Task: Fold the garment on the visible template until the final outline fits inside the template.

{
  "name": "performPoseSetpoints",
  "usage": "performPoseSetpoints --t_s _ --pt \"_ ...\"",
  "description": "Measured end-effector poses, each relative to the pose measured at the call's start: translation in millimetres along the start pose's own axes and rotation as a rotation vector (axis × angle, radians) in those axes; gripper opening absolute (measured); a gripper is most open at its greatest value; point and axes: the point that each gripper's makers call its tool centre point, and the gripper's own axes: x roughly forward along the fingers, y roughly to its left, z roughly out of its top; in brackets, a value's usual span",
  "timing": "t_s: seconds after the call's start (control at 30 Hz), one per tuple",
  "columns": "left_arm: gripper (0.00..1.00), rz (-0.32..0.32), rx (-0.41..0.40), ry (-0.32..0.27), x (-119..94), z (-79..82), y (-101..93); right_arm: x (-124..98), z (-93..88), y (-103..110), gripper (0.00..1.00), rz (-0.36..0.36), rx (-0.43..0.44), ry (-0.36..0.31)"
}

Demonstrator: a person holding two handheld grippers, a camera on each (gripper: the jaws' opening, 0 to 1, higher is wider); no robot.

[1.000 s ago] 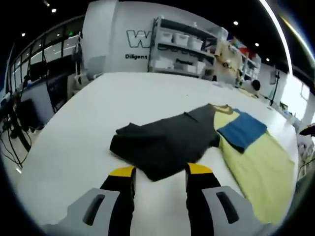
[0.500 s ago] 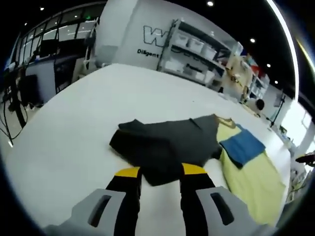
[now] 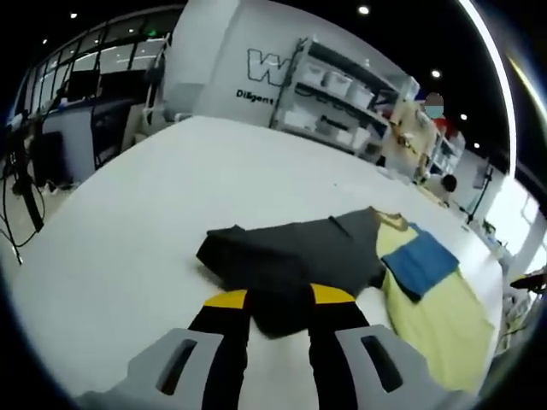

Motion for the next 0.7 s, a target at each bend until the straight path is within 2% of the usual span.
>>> performPoseSetpoints --t_s 0.13,0.43,0.6,0.67,0.7 --pt "0.23 -0.023 0.018 -0.019 2.2 10.7 -6.6 0.3 -0.9 -0.4 0.87 -0.002 -0.001 0.004" --pt "0.26 -0.013 -0.009 -0.01 10.1 15.2 -6.6 2.8 -6.4 -0.9 0.87 -0.004 0.004 0.019" --pt "0.34 -0.007 -0.053 -0.005 8.2 15.3 -8.2 4.7 -9.8 -0.5 0.86 -0.003 0.004 0.029" --pt "0.35 -0.003 -0.071 -0.003 8.0 15.4 -7.2 6.8 -11.1 0.1 0.86 0.002 0.005 0.034" --pt "0.34 -0.004 -0.122 -0.002 8.3 15.6 -6.6 7.7 -12.2 0.7 0.86 0.002 0.001 0.04"
